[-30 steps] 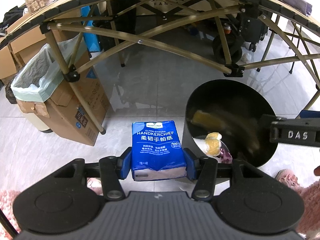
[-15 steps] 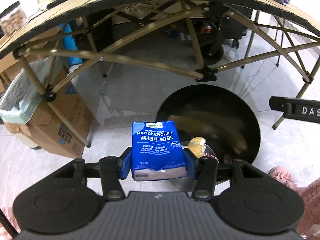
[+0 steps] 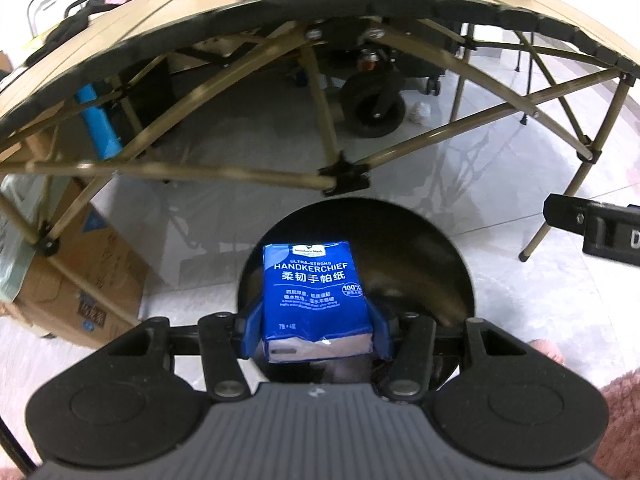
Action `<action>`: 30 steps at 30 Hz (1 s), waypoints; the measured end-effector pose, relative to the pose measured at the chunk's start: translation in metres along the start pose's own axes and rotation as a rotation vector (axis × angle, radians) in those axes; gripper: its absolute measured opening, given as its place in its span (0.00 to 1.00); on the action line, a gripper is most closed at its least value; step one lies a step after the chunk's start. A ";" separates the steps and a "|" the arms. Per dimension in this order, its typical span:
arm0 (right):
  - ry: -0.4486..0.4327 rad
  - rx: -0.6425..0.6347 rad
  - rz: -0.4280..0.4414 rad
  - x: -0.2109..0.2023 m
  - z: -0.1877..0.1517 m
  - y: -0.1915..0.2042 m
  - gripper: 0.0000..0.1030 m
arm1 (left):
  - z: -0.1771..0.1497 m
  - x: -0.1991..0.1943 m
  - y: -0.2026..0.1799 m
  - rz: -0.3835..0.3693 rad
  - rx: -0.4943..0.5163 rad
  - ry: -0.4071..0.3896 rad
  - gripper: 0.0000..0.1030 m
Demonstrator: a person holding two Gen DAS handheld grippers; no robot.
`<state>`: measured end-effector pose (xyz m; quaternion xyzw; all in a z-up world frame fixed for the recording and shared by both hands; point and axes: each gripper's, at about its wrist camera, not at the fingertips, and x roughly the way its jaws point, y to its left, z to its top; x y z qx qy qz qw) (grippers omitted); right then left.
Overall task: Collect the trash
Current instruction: 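Move the left tool over the bin and open it to drop the tissue pack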
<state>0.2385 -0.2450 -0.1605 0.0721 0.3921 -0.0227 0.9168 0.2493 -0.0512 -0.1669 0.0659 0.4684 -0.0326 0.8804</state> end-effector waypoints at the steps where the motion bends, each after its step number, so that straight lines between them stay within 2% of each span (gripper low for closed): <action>1: -0.011 -0.002 -0.005 -0.002 0.001 -0.001 1.00 | 0.003 0.002 -0.003 -0.004 0.001 -0.002 0.52; 5: -0.036 0.006 -0.021 -0.006 0.003 -0.007 1.00 | 0.012 0.012 -0.012 -0.017 0.003 0.004 0.52; 20: -0.001 0.022 -0.051 -0.001 -0.006 -0.015 1.00 | 0.014 0.025 -0.017 -0.031 -0.005 0.051 0.53; 22: 0.004 0.020 -0.051 0.000 -0.006 -0.014 1.00 | 0.014 0.026 -0.016 -0.030 -0.006 0.060 0.59; 24: 0.005 0.017 -0.050 0.000 -0.006 -0.014 1.00 | 0.014 0.025 -0.015 -0.026 -0.016 0.064 0.85; 26: 0.006 0.016 -0.049 0.000 -0.006 -0.013 1.00 | 0.014 0.023 -0.014 -0.019 -0.026 0.060 0.97; 30: 0.007 0.019 -0.051 0.000 -0.006 -0.013 1.00 | 0.015 0.027 -0.012 -0.034 -0.038 0.097 1.00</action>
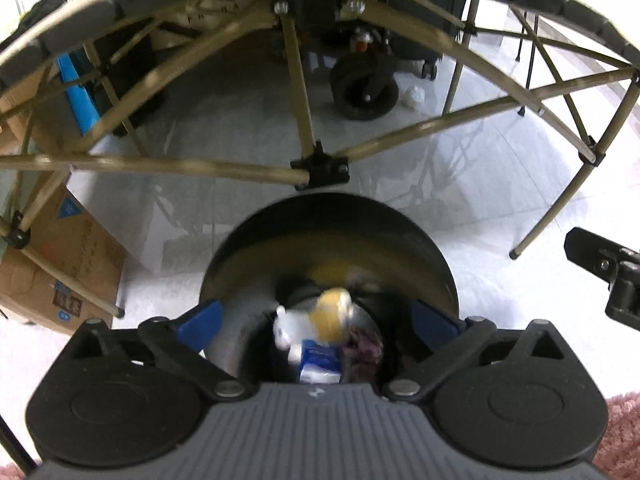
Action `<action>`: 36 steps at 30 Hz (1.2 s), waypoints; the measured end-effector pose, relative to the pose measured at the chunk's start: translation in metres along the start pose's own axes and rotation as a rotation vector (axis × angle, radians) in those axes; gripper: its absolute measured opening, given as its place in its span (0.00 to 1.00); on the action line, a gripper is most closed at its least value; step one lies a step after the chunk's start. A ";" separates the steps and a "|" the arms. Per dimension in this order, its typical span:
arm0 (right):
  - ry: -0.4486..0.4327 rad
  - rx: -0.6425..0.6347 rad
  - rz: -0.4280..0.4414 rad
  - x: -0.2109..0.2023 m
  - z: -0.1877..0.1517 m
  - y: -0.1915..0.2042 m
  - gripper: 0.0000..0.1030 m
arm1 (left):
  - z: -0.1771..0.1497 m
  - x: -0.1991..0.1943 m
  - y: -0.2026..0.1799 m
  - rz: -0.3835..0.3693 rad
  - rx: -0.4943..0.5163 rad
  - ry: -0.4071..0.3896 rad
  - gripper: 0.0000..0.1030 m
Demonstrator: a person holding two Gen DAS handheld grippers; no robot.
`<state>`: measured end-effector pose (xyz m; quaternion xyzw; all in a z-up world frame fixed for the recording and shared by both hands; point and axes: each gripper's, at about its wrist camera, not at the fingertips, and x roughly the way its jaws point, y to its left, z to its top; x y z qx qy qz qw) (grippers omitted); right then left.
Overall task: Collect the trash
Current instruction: 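Move the left tool over the bin and open it to drop the tissue pack, then raise both tools from the bin back toward the table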
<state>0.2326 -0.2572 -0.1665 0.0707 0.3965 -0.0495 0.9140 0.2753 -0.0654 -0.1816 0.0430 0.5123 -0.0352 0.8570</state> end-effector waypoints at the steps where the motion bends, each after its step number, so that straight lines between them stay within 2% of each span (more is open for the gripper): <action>1: 0.001 0.001 -0.001 0.000 0.000 0.000 1.00 | 0.000 0.002 0.001 -0.004 -0.006 0.021 1.00; 5: 0.003 0.003 0.000 0.001 -0.001 -0.001 1.00 | 0.000 0.010 0.005 -0.024 -0.034 0.079 1.00; 11: 0.005 0.002 0.000 0.001 -0.001 0.000 1.00 | -0.004 0.012 0.004 -0.008 -0.028 0.101 1.00; 25: 0.020 -0.007 0.005 0.003 -0.005 0.003 1.00 | -0.012 0.020 0.008 0.006 -0.028 0.232 1.00; 36: 0.031 -0.008 0.036 -0.001 -0.005 0.007 1.00 | -0.015 0.006 0.013 -0.019 -0.027 0.251 1.00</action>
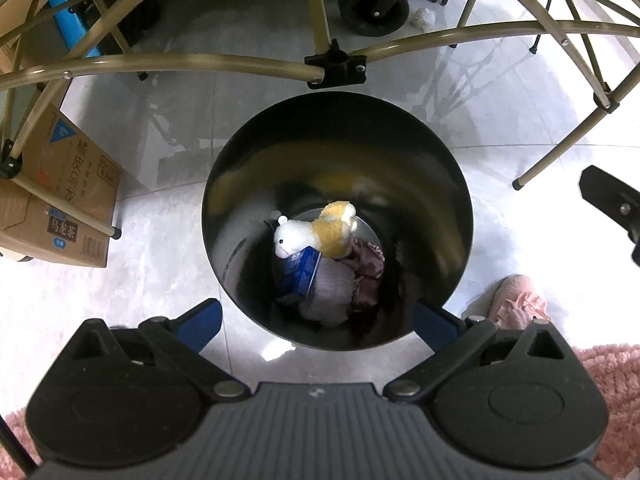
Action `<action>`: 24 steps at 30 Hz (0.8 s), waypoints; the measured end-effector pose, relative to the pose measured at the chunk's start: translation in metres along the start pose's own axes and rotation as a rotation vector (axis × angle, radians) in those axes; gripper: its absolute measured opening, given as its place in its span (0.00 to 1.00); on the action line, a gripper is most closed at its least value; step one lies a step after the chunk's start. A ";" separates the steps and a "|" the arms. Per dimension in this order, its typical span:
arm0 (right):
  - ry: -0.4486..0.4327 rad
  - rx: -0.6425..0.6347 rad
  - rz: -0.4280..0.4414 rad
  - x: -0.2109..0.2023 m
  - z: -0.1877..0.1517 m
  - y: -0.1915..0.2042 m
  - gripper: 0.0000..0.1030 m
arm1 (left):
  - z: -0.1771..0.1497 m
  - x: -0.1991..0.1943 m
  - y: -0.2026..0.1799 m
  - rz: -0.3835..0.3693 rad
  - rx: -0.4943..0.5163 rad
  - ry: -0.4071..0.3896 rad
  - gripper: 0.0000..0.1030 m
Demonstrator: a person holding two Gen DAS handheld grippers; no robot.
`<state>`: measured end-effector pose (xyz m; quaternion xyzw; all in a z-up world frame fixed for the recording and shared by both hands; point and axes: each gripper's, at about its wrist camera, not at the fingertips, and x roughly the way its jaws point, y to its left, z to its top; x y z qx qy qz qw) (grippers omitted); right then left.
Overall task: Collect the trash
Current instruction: 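Raise both tools from the bin back toward the table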
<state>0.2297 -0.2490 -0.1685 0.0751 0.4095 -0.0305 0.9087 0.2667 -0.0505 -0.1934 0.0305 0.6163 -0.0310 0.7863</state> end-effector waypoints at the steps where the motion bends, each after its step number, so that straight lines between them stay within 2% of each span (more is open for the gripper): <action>1: 0.002 -0.003 0.006 -0.001 0.000 0.001 1.00 | -0.001 -0.002 0.001 -0.003 0.003 -0.002 1.00; 10: 0.015 -0.049 0.055 -0.009 -0.002 0.014 1.00 | -0.010 -0.022 0.005 -0.033 0.024 -0.027 1.00; 24: -0.014 -0.072 0.067 -0.019 0.000 0.023 1.00 | -0.019 -0.060 0.022 -0.030 0.005 -0.148 1.00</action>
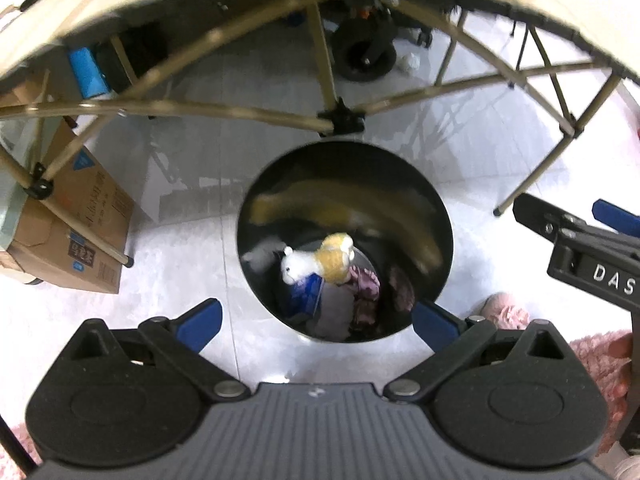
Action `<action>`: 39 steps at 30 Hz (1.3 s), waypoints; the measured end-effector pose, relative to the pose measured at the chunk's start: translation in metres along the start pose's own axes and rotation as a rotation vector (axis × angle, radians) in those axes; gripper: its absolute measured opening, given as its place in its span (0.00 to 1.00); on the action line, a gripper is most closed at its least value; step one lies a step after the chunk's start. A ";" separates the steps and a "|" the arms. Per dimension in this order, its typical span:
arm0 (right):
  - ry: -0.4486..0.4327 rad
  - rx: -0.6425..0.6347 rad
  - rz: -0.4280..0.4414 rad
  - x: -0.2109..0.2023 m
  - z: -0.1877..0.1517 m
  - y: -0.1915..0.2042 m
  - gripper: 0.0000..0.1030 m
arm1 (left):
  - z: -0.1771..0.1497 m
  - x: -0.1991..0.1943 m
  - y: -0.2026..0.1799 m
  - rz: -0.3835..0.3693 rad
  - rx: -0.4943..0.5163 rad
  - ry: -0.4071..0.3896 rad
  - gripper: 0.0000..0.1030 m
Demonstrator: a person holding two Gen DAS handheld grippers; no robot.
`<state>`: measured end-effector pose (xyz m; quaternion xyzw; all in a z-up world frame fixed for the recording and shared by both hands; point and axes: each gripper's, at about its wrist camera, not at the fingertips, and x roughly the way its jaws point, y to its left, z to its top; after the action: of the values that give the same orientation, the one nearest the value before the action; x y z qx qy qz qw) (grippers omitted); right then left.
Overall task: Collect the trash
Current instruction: 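Raise both tools from the bin back toward the table, then move the right tool to the purple drawstring bag and close on it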
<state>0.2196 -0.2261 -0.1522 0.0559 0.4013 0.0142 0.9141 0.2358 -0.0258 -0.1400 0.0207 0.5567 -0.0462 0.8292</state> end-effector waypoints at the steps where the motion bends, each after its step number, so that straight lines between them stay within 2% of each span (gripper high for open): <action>1: -0.011 -0.003 0.006 -0.004 0.001 0.002 1.00 | 0.000 -0.005 0.002 0.001 -0.006 -0.014 1.00; 9: -0.128 -0.009 0.052 -0.044 0.016 0.008 1.00 | 0.004 -0.060 0.016 -0.009 -0.056 -0.194 1.00; 13: -0.203 -0.029 0.058 -0.066 0.028 0.012 1.00 | 0.013 -0.083 0.018 -0.019 -0.057 -0.259 1.00; 20: -0.341 -0.050 0.058 -0.093 0.059 0.014 1.00 | 0.042 -0.117 0.017 -0.021 -0.084 -0.378 1.00; 26: -0.444 -0.034 0.052 -0.094 0.096 0.010 1.00 | 0.072 -0.133 0.021 -0.006 -0.146 -0.464 1.00; 33: -0.479 -0.064 0.057 -0.076 0.129 0.007 1.00 | 0.102 -0.134 0.020 0.012 -0.157 -0.518 1.00; 39: -0.446 -0.100 0.054 -0.053 0.151 0.005 1.00 | 0.126 -0.130 0.022 0.025 -0.169 -0.539 1.00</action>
<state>0.2947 -0.2391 -0.0111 0.0231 0.1865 0.0457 0.9811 0.3049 -0.0079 0.0272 -0.0546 0.3177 0.0070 0.9466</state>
